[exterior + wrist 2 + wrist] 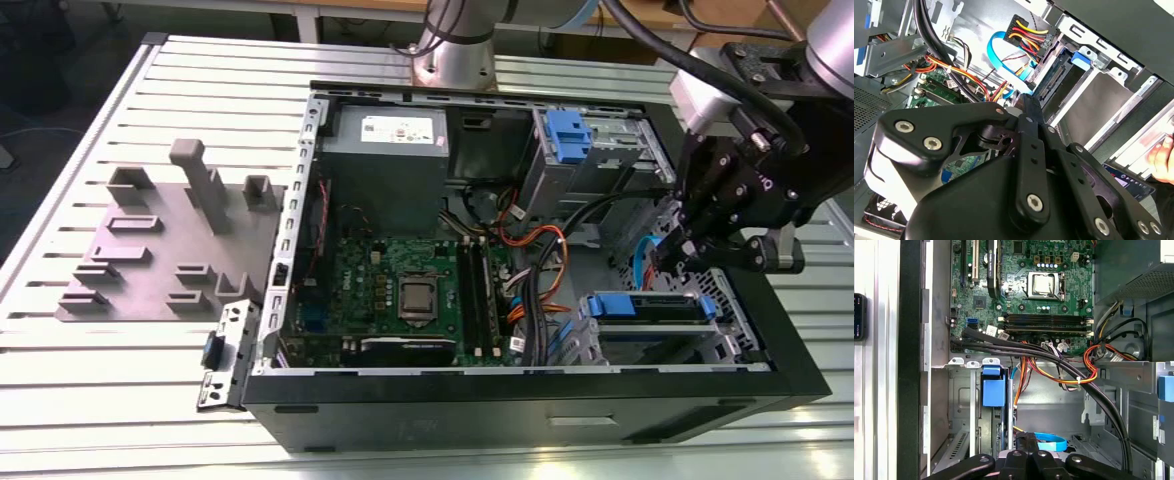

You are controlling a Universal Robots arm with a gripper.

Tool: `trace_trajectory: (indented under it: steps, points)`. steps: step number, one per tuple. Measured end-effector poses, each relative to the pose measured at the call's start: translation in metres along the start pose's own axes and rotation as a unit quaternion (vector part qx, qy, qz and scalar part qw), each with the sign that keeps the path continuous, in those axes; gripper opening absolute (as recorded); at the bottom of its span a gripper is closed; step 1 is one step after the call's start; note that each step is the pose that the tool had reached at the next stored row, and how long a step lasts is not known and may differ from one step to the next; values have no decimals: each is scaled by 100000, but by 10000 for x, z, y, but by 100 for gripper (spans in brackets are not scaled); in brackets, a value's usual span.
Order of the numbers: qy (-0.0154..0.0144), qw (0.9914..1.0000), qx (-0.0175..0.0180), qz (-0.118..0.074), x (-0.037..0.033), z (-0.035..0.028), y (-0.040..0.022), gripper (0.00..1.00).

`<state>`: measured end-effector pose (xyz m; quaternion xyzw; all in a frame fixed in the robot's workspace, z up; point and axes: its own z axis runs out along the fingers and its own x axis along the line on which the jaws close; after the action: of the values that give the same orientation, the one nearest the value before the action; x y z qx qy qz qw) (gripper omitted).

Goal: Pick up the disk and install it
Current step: 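Insert the first disk wire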

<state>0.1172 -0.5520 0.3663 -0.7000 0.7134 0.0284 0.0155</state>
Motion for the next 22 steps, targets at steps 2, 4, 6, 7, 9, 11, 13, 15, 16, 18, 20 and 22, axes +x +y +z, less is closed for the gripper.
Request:
trace_trajectory:
  steps: [2, 4, 6, 7, 9, 11, 13, 15, 16, 18, 20, 22]
  points:
    - [3, 100000, -11, 4, 0, -1, -13, 11]
    - [0, 100000, -44, 6, -1, 0, -32, 11]
    - [3, 100000, -73, 8, -1, -1, -53, 11]
    - [1, 100000, -83, 13, -1, -1, -62, 11]
    - [3, 100000, -111, 13, -2, -1, -83, 11]
    - [0, 100000, -133, 15, -2, -1, -104, 11]
    - [-1, 100000, -169, 16, -2, -1, -128, 11]
    - [3, 100000, -206, 18, -3, -1, -154, 11]
    - [3, 100000, -222, 19, -3, -2, -163, 11]
    - [3, 100000, -242, 21, -3, -2, -184, 11]
    - [5, 100000, -247, 22, -4, -2, -199, 11]
    - [3, 100000, -245, 21, -5, -2, -216, 11]
